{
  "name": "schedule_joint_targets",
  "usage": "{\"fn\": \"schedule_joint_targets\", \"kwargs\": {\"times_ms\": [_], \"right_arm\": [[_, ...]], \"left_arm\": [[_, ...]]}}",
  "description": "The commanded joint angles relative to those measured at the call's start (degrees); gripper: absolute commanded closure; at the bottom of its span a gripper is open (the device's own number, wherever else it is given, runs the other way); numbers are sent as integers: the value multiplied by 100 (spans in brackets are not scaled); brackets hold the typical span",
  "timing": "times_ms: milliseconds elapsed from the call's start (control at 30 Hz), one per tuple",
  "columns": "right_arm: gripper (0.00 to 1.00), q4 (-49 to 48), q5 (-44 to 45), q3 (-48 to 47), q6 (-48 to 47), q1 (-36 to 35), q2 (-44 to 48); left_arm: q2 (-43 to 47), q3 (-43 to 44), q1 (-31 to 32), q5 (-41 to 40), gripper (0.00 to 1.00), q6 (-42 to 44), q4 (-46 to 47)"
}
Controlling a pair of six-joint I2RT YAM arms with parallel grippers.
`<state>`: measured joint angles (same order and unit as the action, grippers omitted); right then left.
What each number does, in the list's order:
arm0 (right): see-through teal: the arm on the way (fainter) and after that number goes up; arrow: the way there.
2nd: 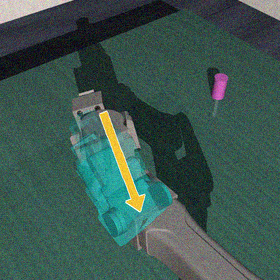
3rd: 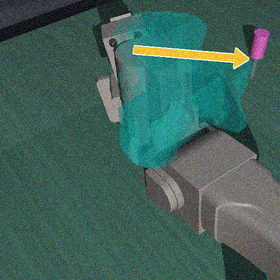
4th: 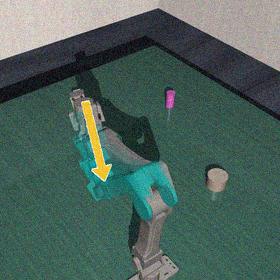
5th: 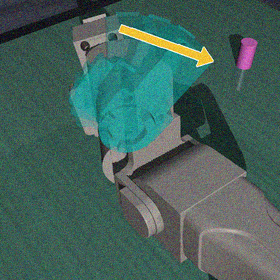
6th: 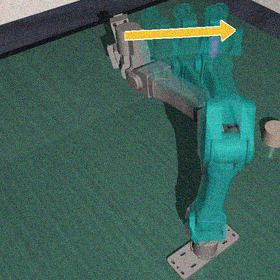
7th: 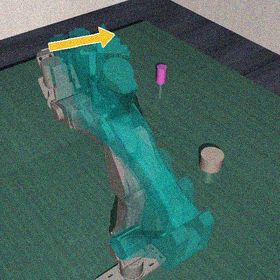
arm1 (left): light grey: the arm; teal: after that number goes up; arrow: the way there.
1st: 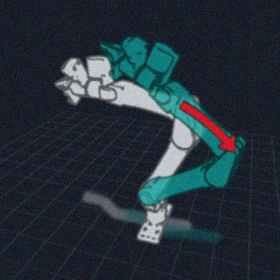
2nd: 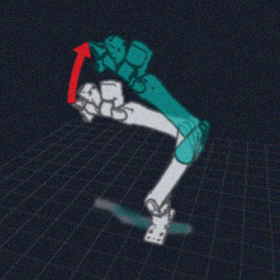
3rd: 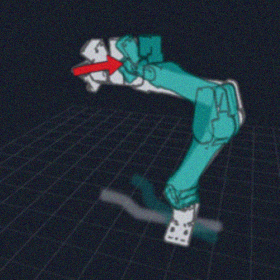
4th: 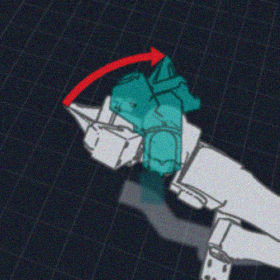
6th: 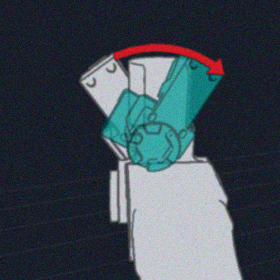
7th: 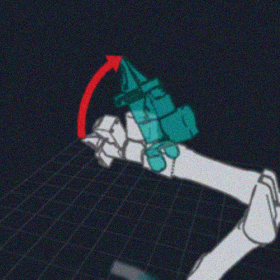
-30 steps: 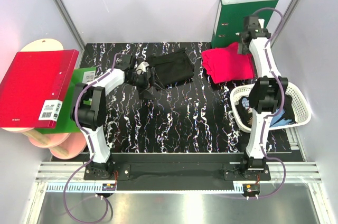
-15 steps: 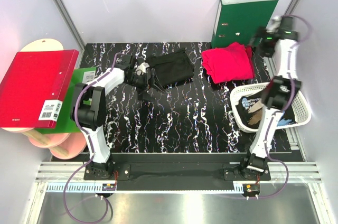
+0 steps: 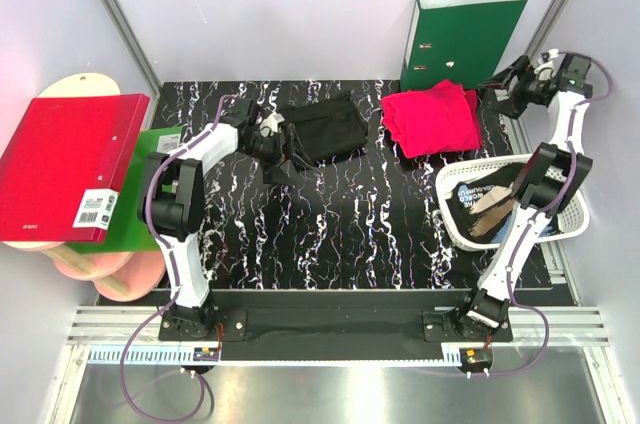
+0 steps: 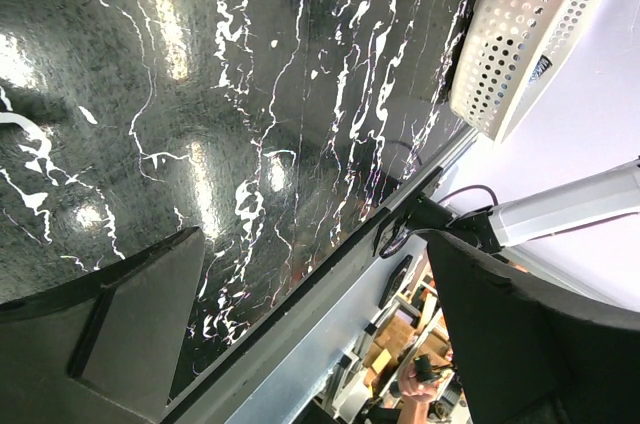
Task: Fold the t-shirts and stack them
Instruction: Put the neatly folded tshirt into the corner of the board with the right arm
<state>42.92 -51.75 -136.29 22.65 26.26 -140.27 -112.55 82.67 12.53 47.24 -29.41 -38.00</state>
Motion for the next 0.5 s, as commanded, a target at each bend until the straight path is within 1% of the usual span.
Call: {"fn": "schedule_joint_targets", "kwargs": {"times_ms": [0,233,333,467], "right_arm": [[4,-196,-345,67,239,-112,-132],[5,-134,-143,147,204,-385,-299],[10,-91,-73,76,213,-508,-422],[9,-3,24,-55,169,-666,-660]], "left_arm": [[-65,232,30,-22,1,-82,-6],[-127,355,47,13,1,-83,-6],[-144,390,56,48,1,-74,-6],[-162,460,47,92,1,-12,-67]]}}
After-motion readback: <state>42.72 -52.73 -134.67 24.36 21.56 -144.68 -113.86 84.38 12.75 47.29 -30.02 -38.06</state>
